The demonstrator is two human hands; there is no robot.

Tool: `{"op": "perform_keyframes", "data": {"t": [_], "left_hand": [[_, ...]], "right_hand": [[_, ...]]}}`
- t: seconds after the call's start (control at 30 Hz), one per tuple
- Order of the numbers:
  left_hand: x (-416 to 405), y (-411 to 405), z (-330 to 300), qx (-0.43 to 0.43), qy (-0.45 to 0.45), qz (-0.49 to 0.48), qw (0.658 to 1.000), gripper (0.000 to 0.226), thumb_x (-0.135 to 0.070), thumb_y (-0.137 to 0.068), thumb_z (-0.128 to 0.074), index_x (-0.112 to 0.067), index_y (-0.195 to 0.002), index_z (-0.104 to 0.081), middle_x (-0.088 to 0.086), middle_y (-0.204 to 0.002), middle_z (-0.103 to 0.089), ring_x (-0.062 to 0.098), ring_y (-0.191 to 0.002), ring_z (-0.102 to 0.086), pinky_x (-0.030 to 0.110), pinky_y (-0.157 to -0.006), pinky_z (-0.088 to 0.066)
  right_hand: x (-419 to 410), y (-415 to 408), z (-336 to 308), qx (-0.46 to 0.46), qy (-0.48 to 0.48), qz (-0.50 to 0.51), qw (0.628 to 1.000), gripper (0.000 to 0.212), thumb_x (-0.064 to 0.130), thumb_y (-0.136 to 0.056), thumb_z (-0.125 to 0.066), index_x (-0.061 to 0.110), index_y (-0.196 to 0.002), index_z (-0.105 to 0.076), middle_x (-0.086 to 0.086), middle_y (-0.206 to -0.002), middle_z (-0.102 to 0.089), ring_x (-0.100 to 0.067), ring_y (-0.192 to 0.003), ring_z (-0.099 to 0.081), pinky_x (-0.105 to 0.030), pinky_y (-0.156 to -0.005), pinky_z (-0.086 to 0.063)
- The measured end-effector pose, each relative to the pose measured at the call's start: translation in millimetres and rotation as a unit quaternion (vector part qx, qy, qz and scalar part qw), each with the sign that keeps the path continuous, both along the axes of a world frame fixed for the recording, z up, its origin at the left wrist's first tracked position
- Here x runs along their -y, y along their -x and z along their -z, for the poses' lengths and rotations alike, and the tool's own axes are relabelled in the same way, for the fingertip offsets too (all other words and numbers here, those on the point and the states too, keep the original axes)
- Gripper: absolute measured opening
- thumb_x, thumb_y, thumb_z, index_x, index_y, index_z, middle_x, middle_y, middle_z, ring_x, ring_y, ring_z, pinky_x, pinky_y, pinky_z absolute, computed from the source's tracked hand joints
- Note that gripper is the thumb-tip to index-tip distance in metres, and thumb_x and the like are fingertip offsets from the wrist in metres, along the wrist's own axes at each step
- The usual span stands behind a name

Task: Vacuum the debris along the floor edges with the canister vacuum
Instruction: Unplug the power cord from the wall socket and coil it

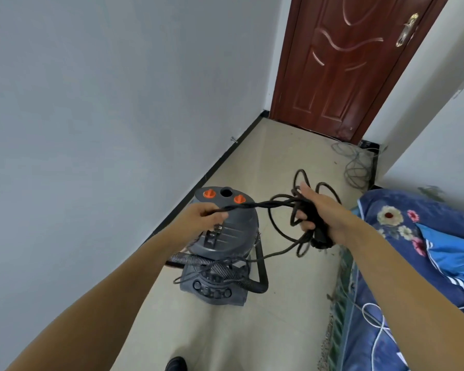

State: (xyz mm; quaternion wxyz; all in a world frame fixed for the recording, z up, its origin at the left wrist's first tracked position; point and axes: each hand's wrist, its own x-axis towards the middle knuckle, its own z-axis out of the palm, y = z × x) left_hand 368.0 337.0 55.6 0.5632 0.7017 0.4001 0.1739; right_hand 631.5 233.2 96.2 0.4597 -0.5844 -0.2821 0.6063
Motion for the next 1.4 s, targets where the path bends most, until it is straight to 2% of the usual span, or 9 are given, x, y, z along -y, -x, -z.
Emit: {"op": "perform_keyframes", "data": {"t": [0.2, 0.33, 0.53, 0.7, 0.83, 1.0, 1.17, 1.3, 1.4], "left_hand": [[21, -57, -12, 0.297, 0.267, -0.129, 0.908, 0.013, -0.009, -0.096, -0.051, -0.009, -0.089, -0.062, 0.005, -0.089, -0.062, 0.018, -0.090, -0.058, 0.039, -0.090, -0.047], [34, -80, -15, 0.297, 0.301, -0.103, 0.900, 0.030, 0.001, -0.097, -0.041, -0.015, -0.119, -0.055, 0.008, -0.113, -0.053, 0.025, -0.103, -0.055, 0.045, -0.097, -0.041], [30, -57, -11, 0.046, 0.132, 0.140, 0.980, 0.084, -0.026, -0.070, -0.064, -0.068, -0.130, -0.022, -0.010, -0.161, 0.001, 0.026, -0.148, 0.001, 0.051, -0.118, -0.012], [23, -68, 0, -0.014, -0.151, 0.117, 0.981, 0.084, -0.015, -0.082, -0.073, -0.050, -0.138, -0.020, -0.001, -0.162, 0.002, 0.015, -0.147, 0.014, 0.048, -0.118, 0.005], [15, -68, -3, 0.074, -0.001, 0.088, 0.993, 0.009, -0.002, -0.088, -0.063, -0.010, -0.090, -0.062, 0.005, -0.091, -0.061, 0.013, -0.086, -0.057, 0.025, -0.081, -0.044], [24, -63, 9, 0.138, 0.139, -0.075, 0.978, 0.028, 0.004, -0.089, -0.052, -0.014, -0.067, -0.050, 0.001, -0.058, -0.042, 0.011, -0.055, -0.040, 0.024, -0.060, -0.032], [24, -64, 12, 0.226, 0.267, -0.185, 0.919, 0.031, -0.001, -0.097, -0.046, -0.013, -0.068, -0.050, -0.003, -0.053, -0.043, 0.012, -0.053, -0.039, 0.023, -0.054, -0.035], [25, -70, 16, 0.268, 0.305, -0.211, 0.889, 0.041, -0.005, -0.095, -0.051, -0.015, -0.056, -0.051, -0.001, -0.052, -0.041, 0.010, -0.045, -0.041, 0.019, -0.043, -0.038], [20, -78, 18, 0.289, 0.317, -0.231, 0.873, 0.022, -0.006, -0.087, -0.053, -0.013, -0.066, -0.054, 0.000, -0.053, -0.054, 0.012, -0.050, -0.051, 0.022, -0.049, -0.045]], "right_hand": [[1, 11, 8, -0.143, 0.008, -0.113, 0.983, 0.046, 0.050, -0.078, -0.061, 0.006, -0.083, -0.049, 0.003, -0.050, -0.043, -0.005, -0.036, -0.034, -0.015, -0.034, -0.029], [1, 19, 10, -0.183, 0.029, -0.228, 0.956, 0.042, 0.052, -0.072, -0.069, 0.011, -0.065, -0.063, 0.007, -0.040, -0.037, -0.002, -0.028, -0.028, -0.017, -0.036, -0.016], [-3, 8, 19, -0.261, 0.018, -0.298, 0.918, 0.054, 0.070, -0.072, -0.067, 0.016, -0.065, -0.061, 0.011, -0.037, -0.043, -0.011, -0.031, -0.015, -0.022, -0.038, -0.016], [-11, 23, 21, -0.278, 0.034, -0.414, 0.866, 0.057, 0.069, -0.085, -0.051, 0.018, -0.061, -0.061, 0.012, -0.037, -0.042, -0.012, -0.029, -0.013, -0.020, -0.038, -0.018], [-17, 29, 19, -0.286, 0.011, -0.410, 0.866, 0.061, 0.067, -0.087, -0.047, 0.013, -0.073, -0.071, 0.007, -0.037, -0.030, -0.011, -0.028, -0.010, -0.018, -0.037, -0.018], [-21, 14, 16, -0.021, -0.032, -0.203, 0.978, 0.084, 0.083, -0.068, -0.049, 0.007, -0.101, -0.062, 0.000, -0.063, -0.057, -0.014, -0.044, -0.049, -0.023, -0.049, -0.043], [-14, 25, 25, 0.288, -0.098, -0.174, 0.937, 0.055, 0.077, -0.064, -0.057, 0.039, -0.104, -0.054, 0.018, -0.090, -0.065, 0.007, -0.073, -0.062, -0.015, -0.065, -0.047], [-7, 45, 46, 0.289, -0.102, -0.194, 0.932, 0.040, 0.054, -0.066, -0.075, 0.051, -0.098, -0.051, 0.038, -0.092, -0.061, 0.024, -0.079, -0.055, -0.001, -0.066, -0.042], [-12, 65, 60, 0.215, -0.104, -0.218, 0.946, 0.034, 0.035, -0.076, -0.075, 0.044, -0.107, -0.062, 0.018, -0.106, -0.066, 0.008, -0.103, -0.059, -0.025, -0.094, -0.047]]}}
